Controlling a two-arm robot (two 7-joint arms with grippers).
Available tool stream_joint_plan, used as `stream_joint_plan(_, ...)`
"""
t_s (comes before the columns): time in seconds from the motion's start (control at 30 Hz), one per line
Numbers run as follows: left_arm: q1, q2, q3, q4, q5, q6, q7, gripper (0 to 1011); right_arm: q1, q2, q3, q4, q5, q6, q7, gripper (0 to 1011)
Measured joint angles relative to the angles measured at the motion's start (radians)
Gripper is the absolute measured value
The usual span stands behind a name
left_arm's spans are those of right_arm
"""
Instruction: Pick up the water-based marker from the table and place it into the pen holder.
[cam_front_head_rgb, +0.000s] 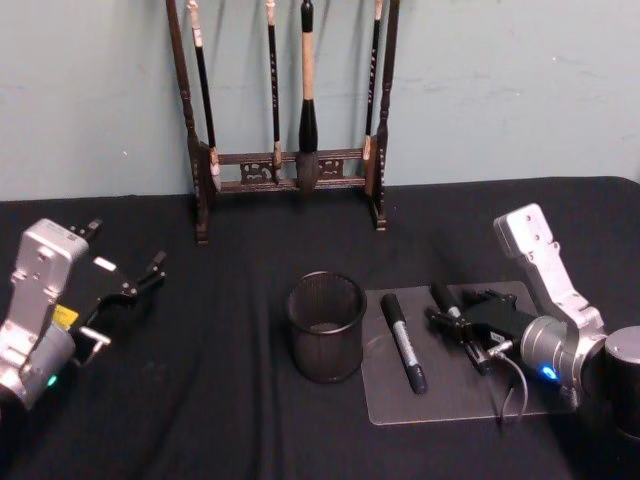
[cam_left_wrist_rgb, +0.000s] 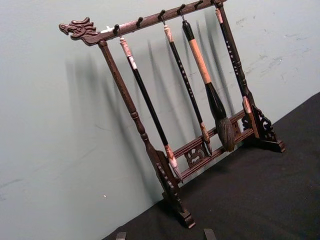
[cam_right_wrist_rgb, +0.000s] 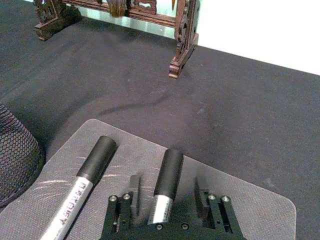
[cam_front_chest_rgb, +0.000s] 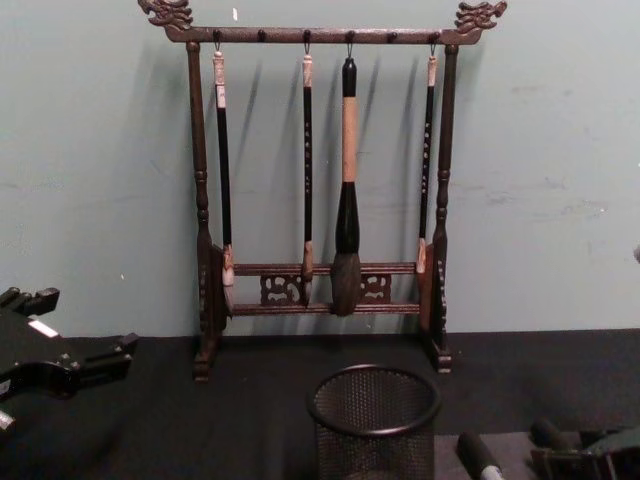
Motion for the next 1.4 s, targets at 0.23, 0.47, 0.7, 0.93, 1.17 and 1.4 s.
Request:
stream_joint_plan(0.23,0.0,0.0,0.0,0.0,0.0,0.0,0.0,1001,0.001,0.001,-0.001,0.0,0.001,0.0,0.0,453)
stream_joint_plan(0.47,0.0,0.0,0.0,0.0,0.0,0.0,0.0,1001,0.001,0.001,-0.001,0.0,0.002,-0.001,0.0,241)
stream_joint_plan(0.7,0.0,0.0,0.0,0.0,0.0,0.0,0.0,1001,-0.005,0.0,0.012,-0.011,0.003,-0.004,0.008,241)
stream_joint_plan(0.93,0.0,0.0,0.0,0.0,0.0,0.0,0.0,1001,-0.031,0.0,0.053,-0.083,0.022,-0.087,0.028,241)
stream_joint_plan(1.17,0.0,0.0,0.0,0.0,0.0,0.0,0.0,1001,-0.044,-0.01,0.079,-0.131,0.053,-0.226,0.053,241)
stream_joint_plan(1.4,0.0,0.0,0.0,0.0,0.0,0.0,0.0,1001,-0.033,-0.041,0.069,-0.134,0.092,-0.364,0.094,241)
